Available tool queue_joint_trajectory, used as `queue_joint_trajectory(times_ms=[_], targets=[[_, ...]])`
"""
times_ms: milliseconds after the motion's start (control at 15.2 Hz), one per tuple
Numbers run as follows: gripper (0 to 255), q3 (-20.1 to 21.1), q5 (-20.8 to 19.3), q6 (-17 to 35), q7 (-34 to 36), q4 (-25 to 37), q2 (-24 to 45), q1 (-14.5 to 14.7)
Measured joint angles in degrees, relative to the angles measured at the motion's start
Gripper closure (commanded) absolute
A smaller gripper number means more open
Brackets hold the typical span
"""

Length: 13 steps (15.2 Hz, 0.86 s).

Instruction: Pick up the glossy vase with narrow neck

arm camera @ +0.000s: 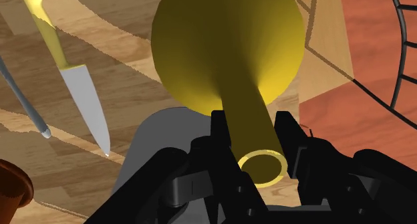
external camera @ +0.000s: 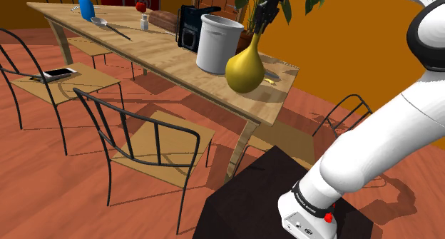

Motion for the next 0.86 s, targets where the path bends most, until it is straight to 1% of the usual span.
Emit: queue_joint_trajectory(times_ms=[264,858], targets=[[255,-0.13,0.20,-3.02,-0.16,4.18,1.19,-0.02],[255,-0.46,0.91,-10.85,-0.46,15.75,5.00,-0.10]])
